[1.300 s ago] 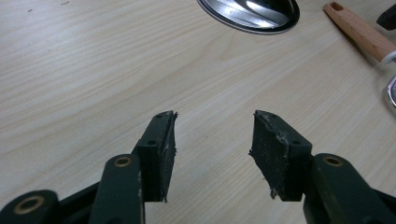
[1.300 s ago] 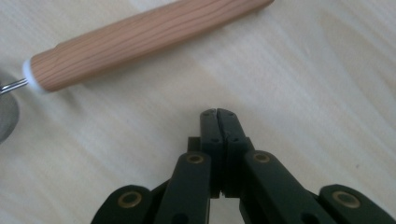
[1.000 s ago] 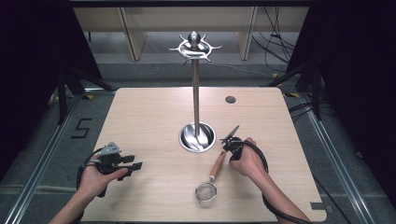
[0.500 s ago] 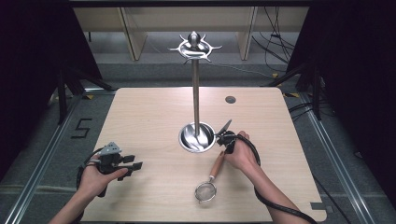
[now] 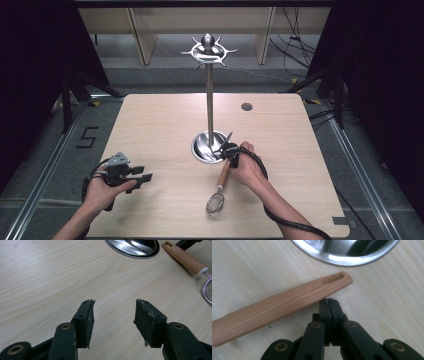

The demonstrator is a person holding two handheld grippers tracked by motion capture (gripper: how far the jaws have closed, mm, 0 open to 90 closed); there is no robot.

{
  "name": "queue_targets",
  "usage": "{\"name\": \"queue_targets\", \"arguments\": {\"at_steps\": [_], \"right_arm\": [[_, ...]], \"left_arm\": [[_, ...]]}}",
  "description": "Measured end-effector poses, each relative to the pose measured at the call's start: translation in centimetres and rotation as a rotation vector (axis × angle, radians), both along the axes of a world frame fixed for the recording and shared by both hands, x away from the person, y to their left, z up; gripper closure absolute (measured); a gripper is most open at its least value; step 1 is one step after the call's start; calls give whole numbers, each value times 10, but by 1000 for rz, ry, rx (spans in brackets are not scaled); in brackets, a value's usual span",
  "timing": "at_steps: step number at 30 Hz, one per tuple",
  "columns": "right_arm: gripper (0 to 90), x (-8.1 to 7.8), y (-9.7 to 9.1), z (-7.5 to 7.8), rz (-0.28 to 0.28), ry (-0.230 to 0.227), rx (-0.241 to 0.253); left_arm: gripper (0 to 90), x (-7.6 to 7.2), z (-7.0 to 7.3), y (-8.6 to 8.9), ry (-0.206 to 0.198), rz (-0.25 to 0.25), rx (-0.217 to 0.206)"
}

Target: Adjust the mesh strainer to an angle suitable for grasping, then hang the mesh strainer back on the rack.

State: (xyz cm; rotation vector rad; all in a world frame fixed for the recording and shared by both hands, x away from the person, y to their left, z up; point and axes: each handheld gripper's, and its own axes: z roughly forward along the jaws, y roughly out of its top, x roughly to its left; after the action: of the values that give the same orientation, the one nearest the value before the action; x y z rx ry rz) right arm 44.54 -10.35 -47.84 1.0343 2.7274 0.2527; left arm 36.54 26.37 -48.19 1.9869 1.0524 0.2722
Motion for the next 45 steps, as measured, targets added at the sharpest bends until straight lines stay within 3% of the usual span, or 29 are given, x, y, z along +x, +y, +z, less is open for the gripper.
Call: {"name": "queue_targets", "arguments": {"at_steps": [3,6,9,11,12,13,14,15,17,18,20,21,22,24,26,27,28,30,31,32,34,35,36,40,42,45], "right_arm": [[900,-2,1,1,34,-9,-12],[900,-3,1,3,30,3,5],[824,-7,0,8,-70,25,64],[790,-6,-2,11,-90,39,77],[746,-8,-5,18,-180,80,124],[738,-9,-6,21,-215,74,147],[703,-12,-7,29,-272,110,197],[703,-12,-7,29,-272,110,197],[657,-15,-7,32,-308,156,243],[645,-16,-5,32,-327,159,245],[614,-19,-3,31,-333,121,235],[605,-21,0,32,-357,135,234],[600,-22,0,32,-356,139,224],[588,-23,2,30,-360,139,226],[565,-23,4,27,-363,148,231],[547,-24,6,26,-381,155,224],[542,-23,6,25,-364,144,214],[555,-24,9,23,-385,146,209],[555,-24,9,23,-385,146,209],[558,-25,9,23,-387,184,241],[537,-25,9,21,-383,175,248],[526,-28,13,23,-440,176,207],[508,-30,15,22,-456,191,220],[500,-31,15,18,-442,193,197],[510,-32,17,18,-465,211,183],[500,-32,18,14,-489,232,190]], "left_arm": [[484,0,0,0,5,-4,-5],[484,0,0,0,2,-5,-1],[484,1,0,1,5,-21,17],[484,1,0,0,8,-19,13],[484,1,0,-1,7,-11,3],[484,2,0,-2,8,-11,2],[484,2,0,-1,7,-22,17],[484,2,-1,-4,5,-8,-8],[484,2,-1,-4,17,-18,3],[484,2,-2,-4,15,-17,3],[484,1,-2,-3,8,-11,4],[484,1,-1,0,12,-22,18],[484,0,-1,-1,7,-8,-5],[484,0,0,0,1,-5,-2],[484,-2,0,2,6,-21,21],[483,-3,-1,1,2,-2,0],[483,-2,-1,2,1,-2,2],[484,-2,0,3,-1,9,5],[484,-2,1,4,-1,0,28],[483,-1,0,3,-1,-6,16],[483,-2,0,0,1,-11,12],[483,-2,-1,-1,0,-5,-4],[483,-1,-1,-2,2,-9,2],[482,0,-1,-1,-2,-11,-4],[482,0,0,1,10,-27,21],[482,0,0,0,17,-10,-1]]}}
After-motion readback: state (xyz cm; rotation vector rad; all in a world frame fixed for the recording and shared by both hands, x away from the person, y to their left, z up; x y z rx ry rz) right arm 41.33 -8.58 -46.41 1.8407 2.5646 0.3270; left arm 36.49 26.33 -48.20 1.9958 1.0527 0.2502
